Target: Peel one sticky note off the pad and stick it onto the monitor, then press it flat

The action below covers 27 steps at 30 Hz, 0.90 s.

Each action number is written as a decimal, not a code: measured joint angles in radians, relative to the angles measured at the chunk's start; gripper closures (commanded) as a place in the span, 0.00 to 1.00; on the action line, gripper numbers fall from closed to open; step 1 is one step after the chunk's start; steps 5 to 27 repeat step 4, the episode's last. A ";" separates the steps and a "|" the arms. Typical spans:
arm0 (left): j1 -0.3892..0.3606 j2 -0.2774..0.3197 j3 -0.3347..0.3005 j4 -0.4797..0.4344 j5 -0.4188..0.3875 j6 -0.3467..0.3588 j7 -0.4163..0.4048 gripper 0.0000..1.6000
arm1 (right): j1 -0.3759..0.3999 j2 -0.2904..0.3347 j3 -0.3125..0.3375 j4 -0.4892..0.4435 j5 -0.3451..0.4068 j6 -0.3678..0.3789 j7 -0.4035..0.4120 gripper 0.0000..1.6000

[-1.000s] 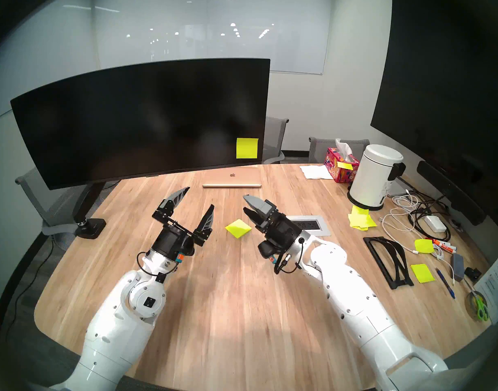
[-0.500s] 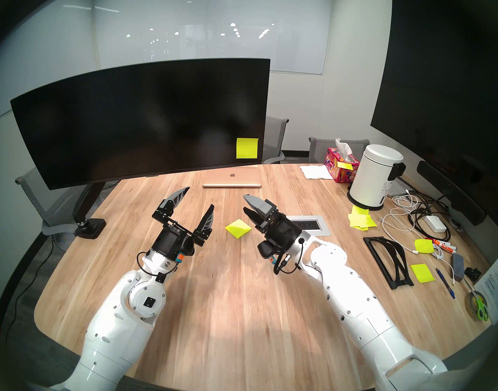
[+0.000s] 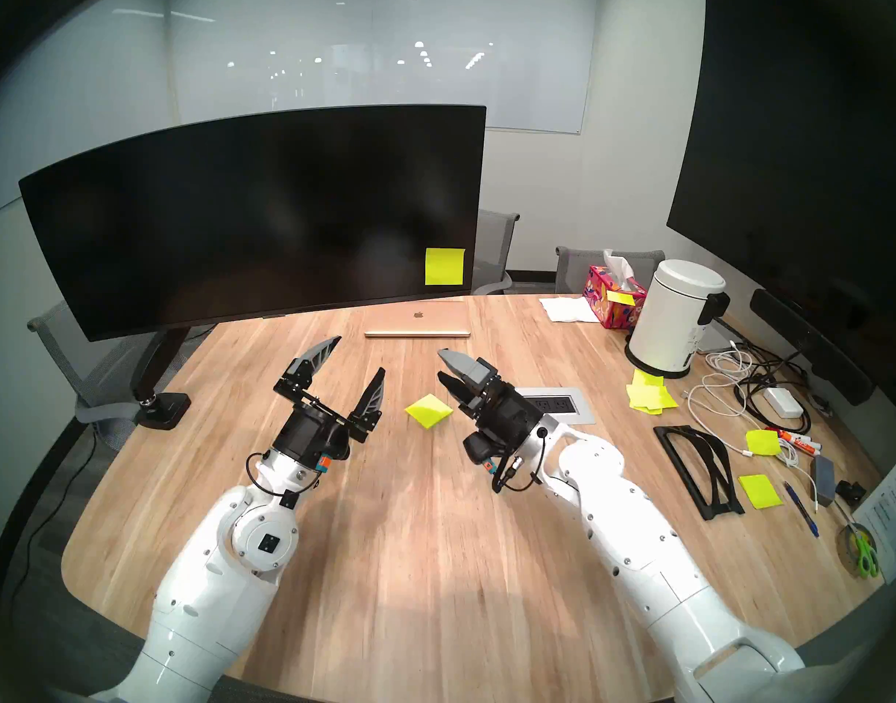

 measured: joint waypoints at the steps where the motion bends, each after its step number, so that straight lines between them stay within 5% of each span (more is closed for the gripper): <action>1: 0.000 0.000 0.000 0.000 0.000 0.000 0.000 0.00 | 0.000 0.000 0.000 0.000 0.000 0.000 0.000 0.00; 27: 0.000 0.000 0.000 0.000 0.000 0.000 0.000 0.00 | 0.000 0.000 0.000 0.000 0.000 0.000 0.000 0.00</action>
